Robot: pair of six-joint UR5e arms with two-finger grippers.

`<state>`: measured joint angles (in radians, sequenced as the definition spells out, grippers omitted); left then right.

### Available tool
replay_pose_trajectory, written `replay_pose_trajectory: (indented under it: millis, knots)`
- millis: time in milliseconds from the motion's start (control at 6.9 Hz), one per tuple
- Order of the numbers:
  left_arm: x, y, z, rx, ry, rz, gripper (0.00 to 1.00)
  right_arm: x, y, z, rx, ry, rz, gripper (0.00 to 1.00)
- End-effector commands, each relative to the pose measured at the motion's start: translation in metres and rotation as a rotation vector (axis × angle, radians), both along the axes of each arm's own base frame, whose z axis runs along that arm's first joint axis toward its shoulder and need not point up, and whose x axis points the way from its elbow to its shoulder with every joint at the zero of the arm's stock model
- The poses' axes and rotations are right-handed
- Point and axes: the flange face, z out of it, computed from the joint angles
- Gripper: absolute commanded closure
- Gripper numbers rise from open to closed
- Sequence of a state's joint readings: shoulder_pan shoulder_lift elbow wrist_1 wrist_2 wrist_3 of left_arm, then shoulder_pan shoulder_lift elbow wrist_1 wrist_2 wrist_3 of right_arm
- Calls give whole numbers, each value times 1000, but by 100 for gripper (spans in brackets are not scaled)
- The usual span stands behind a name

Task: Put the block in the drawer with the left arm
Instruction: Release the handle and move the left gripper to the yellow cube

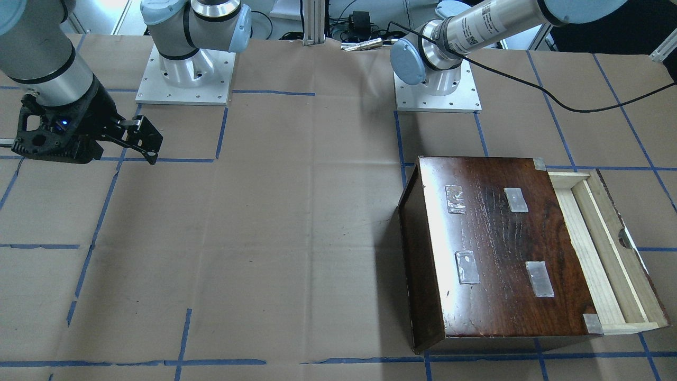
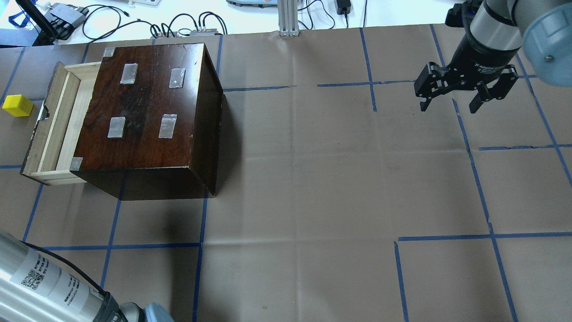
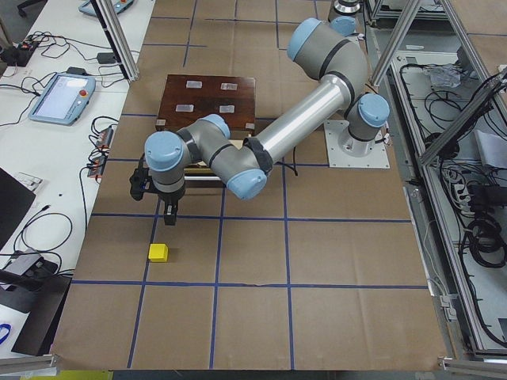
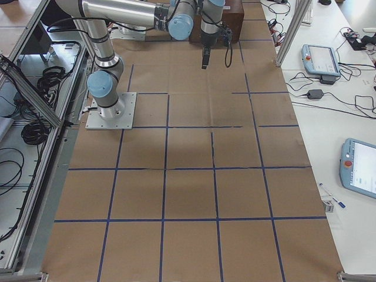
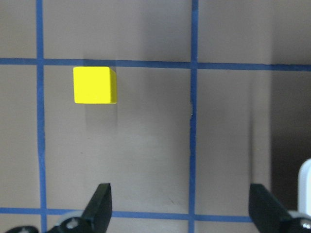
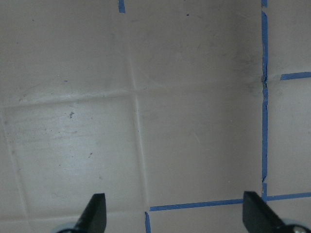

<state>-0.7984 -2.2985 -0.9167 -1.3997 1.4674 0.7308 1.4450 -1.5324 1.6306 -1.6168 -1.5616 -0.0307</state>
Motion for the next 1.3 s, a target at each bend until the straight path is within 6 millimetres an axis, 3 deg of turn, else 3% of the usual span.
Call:
replay_pose_trajectory:
  millis: [0, 145, 580, 1159]
  knots:
    - [64, -20, -32, -12, -18, -12, 2, 0, 0, -1, 2, 0, 0, 0]
    - [73, -31, -56, -4, -5, -15, 2, 0, 0, -1, 2, 0, 0, 0]
    - [73, -47, -130, 38, 46, -28, 2, 0, 0, 0, 2, 0, 0, 0]
    - [76, -55, -176, 41, 51, -22, 2, 0, 0, -1, 2, 0, 0, 0]
